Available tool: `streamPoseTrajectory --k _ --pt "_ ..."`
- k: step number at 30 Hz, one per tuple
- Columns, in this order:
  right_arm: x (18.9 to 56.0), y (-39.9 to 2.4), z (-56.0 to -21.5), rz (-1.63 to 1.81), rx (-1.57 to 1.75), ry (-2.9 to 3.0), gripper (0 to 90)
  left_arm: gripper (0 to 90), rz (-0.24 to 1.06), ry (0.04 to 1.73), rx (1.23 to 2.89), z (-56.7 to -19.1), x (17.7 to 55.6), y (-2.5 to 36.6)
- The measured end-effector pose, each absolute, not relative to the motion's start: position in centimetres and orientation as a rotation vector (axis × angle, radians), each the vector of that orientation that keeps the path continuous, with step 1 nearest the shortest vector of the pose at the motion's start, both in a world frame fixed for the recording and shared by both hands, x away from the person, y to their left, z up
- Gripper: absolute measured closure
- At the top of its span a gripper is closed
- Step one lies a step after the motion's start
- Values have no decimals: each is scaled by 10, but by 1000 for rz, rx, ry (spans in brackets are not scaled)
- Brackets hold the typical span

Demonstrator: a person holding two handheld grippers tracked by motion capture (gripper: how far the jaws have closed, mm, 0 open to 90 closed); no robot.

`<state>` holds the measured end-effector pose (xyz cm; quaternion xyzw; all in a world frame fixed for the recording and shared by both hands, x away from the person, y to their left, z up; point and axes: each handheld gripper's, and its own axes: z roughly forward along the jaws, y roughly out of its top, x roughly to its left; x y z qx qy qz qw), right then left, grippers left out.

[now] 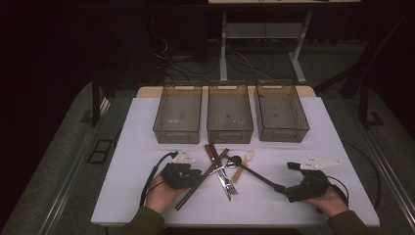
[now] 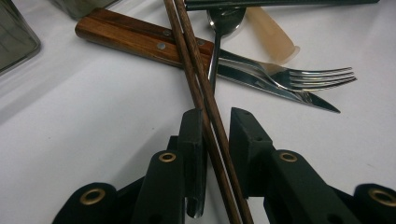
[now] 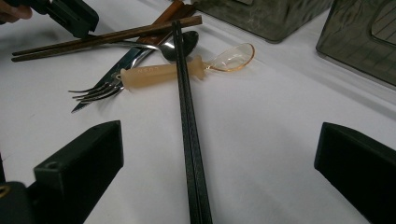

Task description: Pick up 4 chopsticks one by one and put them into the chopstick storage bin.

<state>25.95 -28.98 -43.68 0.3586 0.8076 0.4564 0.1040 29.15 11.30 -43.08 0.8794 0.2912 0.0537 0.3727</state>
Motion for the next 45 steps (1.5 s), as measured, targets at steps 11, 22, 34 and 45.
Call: streamPoseTrajectory --k 11,22,34,45 --pt "260 -289 -437 1345 1060 2381 11 739 161 771 2258 -435 296 111" --pt "259 -289 -437 1345 1063 2382 11 741 176 764 2285 -437 298 111" --pt "259 -289 -437 1343 1063 2384 11 790 150 767 2292 -439 300 110" --pt "259 -289 -437 1344 1064 2384 11 838 146 790 2275 -438 300 112"
